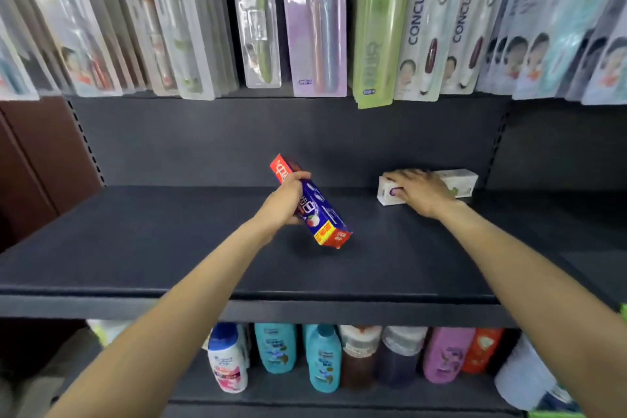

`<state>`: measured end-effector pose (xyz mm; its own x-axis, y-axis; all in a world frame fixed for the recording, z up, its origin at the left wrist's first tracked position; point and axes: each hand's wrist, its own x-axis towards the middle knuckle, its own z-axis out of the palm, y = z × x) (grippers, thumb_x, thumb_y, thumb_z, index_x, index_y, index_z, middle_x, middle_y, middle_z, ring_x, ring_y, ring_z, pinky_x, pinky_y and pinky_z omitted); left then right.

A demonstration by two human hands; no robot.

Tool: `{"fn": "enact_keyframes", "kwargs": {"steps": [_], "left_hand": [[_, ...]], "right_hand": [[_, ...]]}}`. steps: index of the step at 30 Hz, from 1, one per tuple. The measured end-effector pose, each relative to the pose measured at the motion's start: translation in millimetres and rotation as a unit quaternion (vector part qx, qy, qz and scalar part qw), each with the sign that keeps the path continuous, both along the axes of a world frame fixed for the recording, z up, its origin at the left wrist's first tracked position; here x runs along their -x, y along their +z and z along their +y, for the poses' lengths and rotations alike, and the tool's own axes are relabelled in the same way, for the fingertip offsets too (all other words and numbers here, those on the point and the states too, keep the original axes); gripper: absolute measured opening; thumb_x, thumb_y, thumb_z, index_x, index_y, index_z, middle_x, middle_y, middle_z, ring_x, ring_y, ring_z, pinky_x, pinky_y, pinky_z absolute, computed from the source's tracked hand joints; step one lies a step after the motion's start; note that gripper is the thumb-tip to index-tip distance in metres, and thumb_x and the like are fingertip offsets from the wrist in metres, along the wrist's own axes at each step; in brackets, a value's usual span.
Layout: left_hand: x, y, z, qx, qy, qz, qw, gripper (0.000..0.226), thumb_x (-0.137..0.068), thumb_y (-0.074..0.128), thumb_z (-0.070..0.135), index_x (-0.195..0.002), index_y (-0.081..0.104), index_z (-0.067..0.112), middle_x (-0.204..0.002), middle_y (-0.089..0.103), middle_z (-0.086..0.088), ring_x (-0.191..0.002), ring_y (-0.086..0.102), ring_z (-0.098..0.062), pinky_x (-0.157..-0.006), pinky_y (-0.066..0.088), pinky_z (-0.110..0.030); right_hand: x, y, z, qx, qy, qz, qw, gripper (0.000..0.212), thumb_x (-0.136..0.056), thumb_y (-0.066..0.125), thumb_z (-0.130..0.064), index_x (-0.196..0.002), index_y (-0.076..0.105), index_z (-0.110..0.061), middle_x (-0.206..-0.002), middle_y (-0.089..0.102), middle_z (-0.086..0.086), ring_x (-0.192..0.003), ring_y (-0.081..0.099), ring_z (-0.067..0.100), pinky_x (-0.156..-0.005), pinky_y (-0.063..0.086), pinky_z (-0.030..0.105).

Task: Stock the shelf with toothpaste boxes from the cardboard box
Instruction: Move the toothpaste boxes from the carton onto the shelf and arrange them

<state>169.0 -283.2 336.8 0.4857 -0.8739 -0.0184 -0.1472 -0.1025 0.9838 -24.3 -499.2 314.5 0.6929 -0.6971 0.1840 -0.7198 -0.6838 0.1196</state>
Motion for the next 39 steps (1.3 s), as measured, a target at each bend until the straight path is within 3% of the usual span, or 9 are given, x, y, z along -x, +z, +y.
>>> {"fn": "enact_keyframes", "kwargs": {"steps": [3,7,9,12,19,24,30,35,39], "left_hand": [[-6,-5,-8,-0.035,-0.045,-0.038,0.998,0.051,-0.087,0.034,-0.002,-0.130,0.040,0.025,-0.123,0.050,-0.006,-0.106,0.056,-0.018,-0.073,0.056,-0.024],[-12,-10,-21,-0.046,-0.064,-0.097,0.992,0.062,-0.080,0.049,-0.004,-0.136,0.036,0.018,-0.106,0.053,-0.007,-0.088,0.057,-0.016,-0.079,0.052,-0.023],[-14,-10,-29,-0.059,-0.069,-0.169,0.981,0.062,-0.079,0.059,0.001,-0.134,0.036,0.016,-0.100,0.055,-0.005,-0.083,0.055,-0.016,-0.080,0.048,-0.026],[-14,-9,-37,-0.055,-0.072,-0.271,0.958,0.060,-0.079,0.068,0.012,-0.131,0.038,0.014,-0.107,0.060,-0.007,-0.087,0.055,-0.016,-0.078,0.043,-0.026],[-40,-1,-56,-0.074,0.071,-0.662,0.743,0.052,-0.087,0.050,0.057,-0.120,0.046,0.017,-0.088,0.071,-0.003,-0.091,0.066,-0.025,-0.070,0.045,-0.032],[-64,1,-75,-0.094,0.078,-0.685,0.718,0.051,-0.089,0.048,0.055,-0.123,0.046,0.016,-0.096,0.070,-0.006,-0.093,0.065,-0.028,-0.068,0.042,-0.032],[-71,-12,-72,-0.129,0.039,-0.609,0.782,0.046,-0.090,0.050,0.029,-0.134,0.040,0.019,-0.116,0.063,-0.012,-0.105,0.059,-0.034,-0.079,0.044,-0.036],[-53,-16,-16,-0.047,0.015,-0.592,0.804,0.030,-0.088,0.051,0.034,-0.117,0.058,0.025,-0.109,0.066,-0.002,-0.102,0.061,-0.031,-0.078,0.046,-0.034],[-14,-21,40,0.165,-0.042,-0.668,0.724,0.027,-0.087,0.052,0.034,-0.108,0.065,0.024,-0.097,0.070,0.005,-0.093,0.064,-0.018,-0.073,0.050,-0.029]], "right_hand": [[-3,0,7,-0.002,-0.068,-0.026,0.997,0.051,-0.101,0.033,-0.021,-0.150,0.018,-0.026,-0.159,0.012,0.002,-0.146,0.009,0.024,-0.116,0.011,0.045],[1,20,74,-0.237,0.083,-0.337,0.907,0.045,-0.098,0.043,-0.039,-0.141,0.037,-0.030,-0.137,0.046,-0.002,-0.122,0.046,0.015,-0.097,0.034,0.024],[-3,24,112,-0.249,0.161,-0.268,0.917,0.059,-0.087,0.057,-0.050,-0.140,0.032,-0.041,-0.129,0.049,-0.011,-0.111,0.052,0.007,-0.088,0.039,0.023],[-19,13,119,-0.016,0.135,-0.123,0.983,0.068,-0.083,0.066,-0.042,-0.140,0.031,-0.036,-0.123,0.053,-0.007,-0.107,0.055,0.017,-0.078,0.044,0.033],[-56,27,72,0.018,0.125,-0.180,0.975,0.033,-0.091,0.053,-0.022,-0.124,0.050,-0.022,-0.121,0.055,0.001,-0.105,0.056,0.026,-0.079,0.046,0.038],[-84,18,48,0.009,0.119,-0.164,0.979,0.033,-0.095,0.047,-0.021,-0.128,0.049,-0.018,-0.129,0.051,0.003,-0.114,0.051,0.026,-0.090,0.045,0.040],[-85,-1,34,0.067,0.044,-0.002,0.997,0.047,-0.097,0.037,-0.012,-0.144,0.035,-0.018,-0.144,0.040,0.005,-0.133,0.033,0.025,-0.104,0.035,0.037],[-46,-1,89,0.060,0.097,-0.160,0.981,0.041,-0.097,0.045,-0.023,-0.138,0.045,-0.019,-0.139,0.048,0.001,-0.128,0.041,0.023,-0.106,0.033,0.036],[4,-15,156,0.010,0.129,-0.284,0.950,0.028,-0.094,0.047,-0.027,-0.119,0.060,-0.022,-0.114,0.062,-0.006,-0.105,0.055,0.017,-0.085,0.049,0.039]]}}
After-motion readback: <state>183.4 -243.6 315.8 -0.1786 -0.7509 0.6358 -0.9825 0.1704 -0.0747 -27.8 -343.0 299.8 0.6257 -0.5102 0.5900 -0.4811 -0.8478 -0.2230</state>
